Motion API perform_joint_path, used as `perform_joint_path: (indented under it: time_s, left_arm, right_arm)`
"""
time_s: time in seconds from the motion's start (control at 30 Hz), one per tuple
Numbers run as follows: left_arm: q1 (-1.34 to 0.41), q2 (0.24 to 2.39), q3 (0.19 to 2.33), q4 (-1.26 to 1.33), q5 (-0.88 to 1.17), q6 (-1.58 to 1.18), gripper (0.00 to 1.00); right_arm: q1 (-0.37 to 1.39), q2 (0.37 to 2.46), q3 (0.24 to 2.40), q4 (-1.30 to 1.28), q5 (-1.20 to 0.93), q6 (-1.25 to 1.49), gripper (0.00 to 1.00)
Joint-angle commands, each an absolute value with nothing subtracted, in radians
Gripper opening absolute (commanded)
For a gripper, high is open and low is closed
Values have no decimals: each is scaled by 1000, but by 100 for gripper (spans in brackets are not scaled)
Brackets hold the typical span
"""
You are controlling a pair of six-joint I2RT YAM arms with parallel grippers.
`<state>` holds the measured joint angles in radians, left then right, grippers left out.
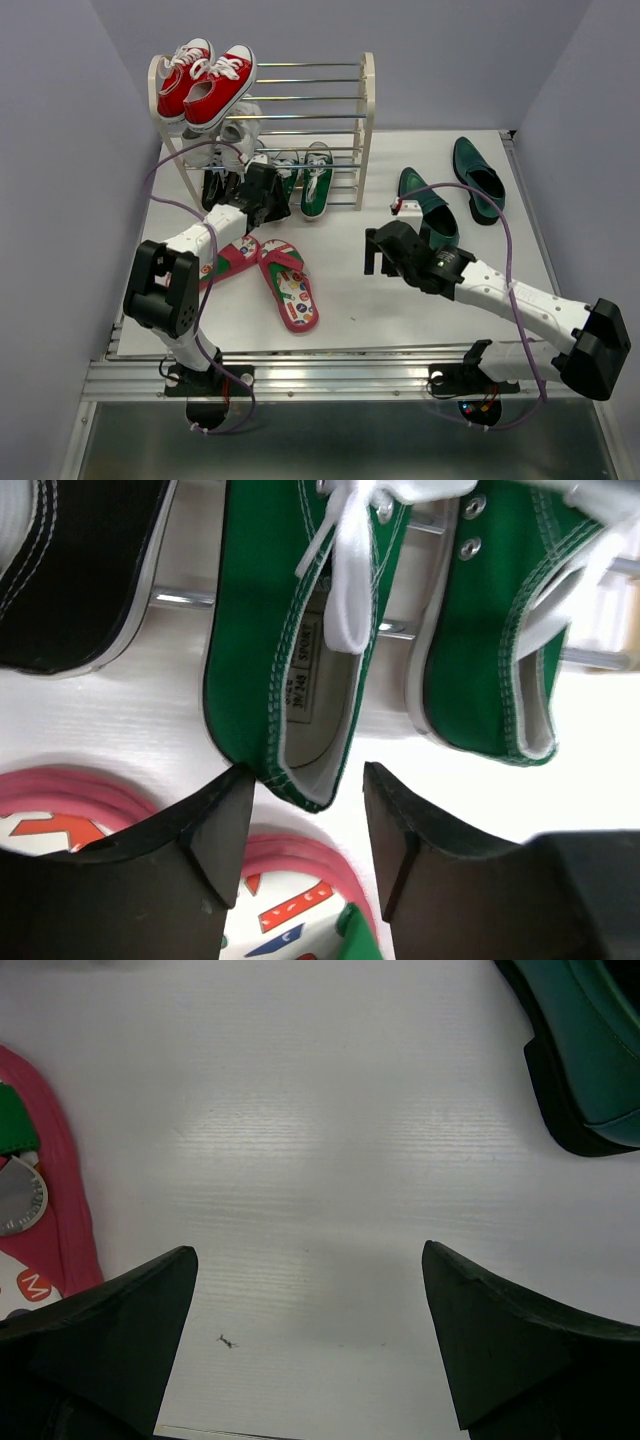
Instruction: Place and organize the shoes onto the shoe shelf
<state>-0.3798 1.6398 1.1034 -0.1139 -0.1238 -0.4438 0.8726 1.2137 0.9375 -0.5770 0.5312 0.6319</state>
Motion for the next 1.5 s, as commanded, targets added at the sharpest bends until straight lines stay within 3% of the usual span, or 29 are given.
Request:
perform_joint_path:
  time_s: [0.0,0.03,0.07,0.13,0.17,0.37,0.67,0.93,1.23,1.47]
  left_arm:
    - [-383,1609,1189,-92,-115,-431,60]
    - [-383,1606,1193,-97,-118,-433,61]
    - [-383,1606,1195,-103,-130,-445,73]
    - [-383,1598,1200,-124,-133,-452,79]
    - [-383,1595,1201,-135,-136,-460,87]
    - [-382,1528,1193,-236,-153,-509,99]
    - [-383,1234,1057,-386,-184,-621,99]
    - [-383,948,948,-668,-238,-732,99]
    - [-383,661,822,-840,-236,-805,99]
    - [-382,627,767,-861,-216,-839,99]
  right_arm:
    - [876,1169,931,-574,538,626,100]
    - [876,1164,930,-574,535,626,100]
    - [876,1155,927,-575,526,624,100]
    - [876,1151,930,-586,523,627,100]
    - [876,1147,931,-601,520,630,100]
    - [876,1117,940,-652,512,669,100]
    - [876,1051,896,-692,417,690,100]
    - [894,1034,832,-601,267,644,100]
    - [1005,1149,836,-479,261,623,100]
    - [1083,1287,874,-373,293,643,100]
